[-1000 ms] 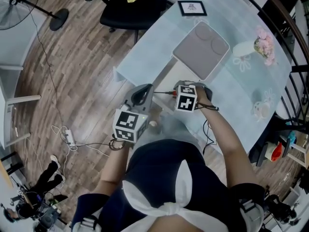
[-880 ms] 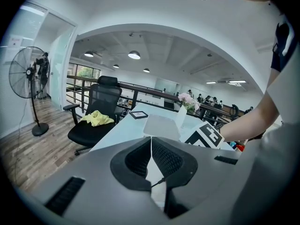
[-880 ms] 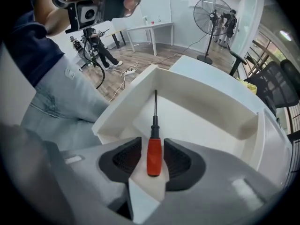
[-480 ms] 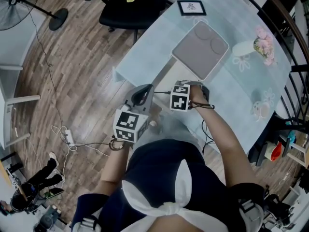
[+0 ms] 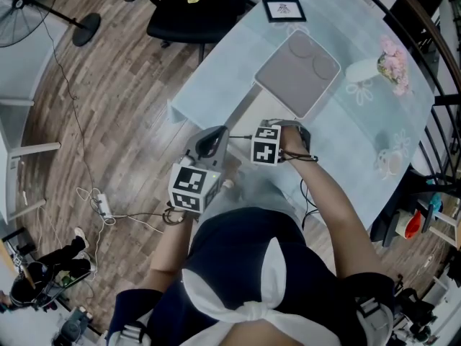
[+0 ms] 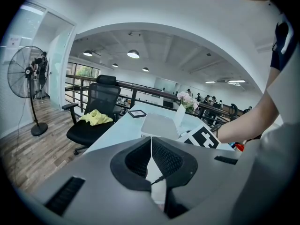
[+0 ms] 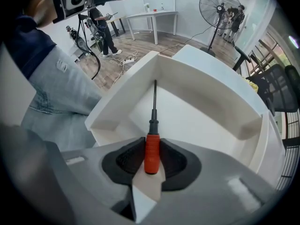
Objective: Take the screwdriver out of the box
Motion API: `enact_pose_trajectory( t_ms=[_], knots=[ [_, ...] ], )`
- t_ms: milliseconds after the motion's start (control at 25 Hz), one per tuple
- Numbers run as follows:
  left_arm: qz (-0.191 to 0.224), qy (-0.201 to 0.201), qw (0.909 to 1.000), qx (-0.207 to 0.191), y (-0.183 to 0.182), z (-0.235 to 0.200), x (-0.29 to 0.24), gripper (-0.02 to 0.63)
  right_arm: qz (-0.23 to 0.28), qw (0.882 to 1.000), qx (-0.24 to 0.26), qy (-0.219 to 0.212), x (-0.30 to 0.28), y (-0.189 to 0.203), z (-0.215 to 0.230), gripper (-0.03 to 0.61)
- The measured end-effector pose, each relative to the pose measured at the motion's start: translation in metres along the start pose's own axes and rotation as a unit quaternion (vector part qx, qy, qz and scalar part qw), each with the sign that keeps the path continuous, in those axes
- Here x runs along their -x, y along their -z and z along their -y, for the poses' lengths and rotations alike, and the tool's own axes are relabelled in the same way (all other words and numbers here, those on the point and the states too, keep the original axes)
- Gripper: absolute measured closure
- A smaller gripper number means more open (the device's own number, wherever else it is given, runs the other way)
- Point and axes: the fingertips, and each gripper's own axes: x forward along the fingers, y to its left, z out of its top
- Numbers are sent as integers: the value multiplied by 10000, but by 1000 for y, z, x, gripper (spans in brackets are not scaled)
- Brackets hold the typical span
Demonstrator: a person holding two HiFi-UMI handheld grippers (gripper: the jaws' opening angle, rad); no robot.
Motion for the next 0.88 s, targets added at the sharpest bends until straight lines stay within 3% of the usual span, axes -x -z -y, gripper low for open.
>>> enact_pose_trajectory(
  t_ms=[880],
  knots=[
    [78, -67, 9999, -80, -8, -8, 5, 592, 465, 9979, -318, 308, 32, 1, 8, 482]
  ],
)
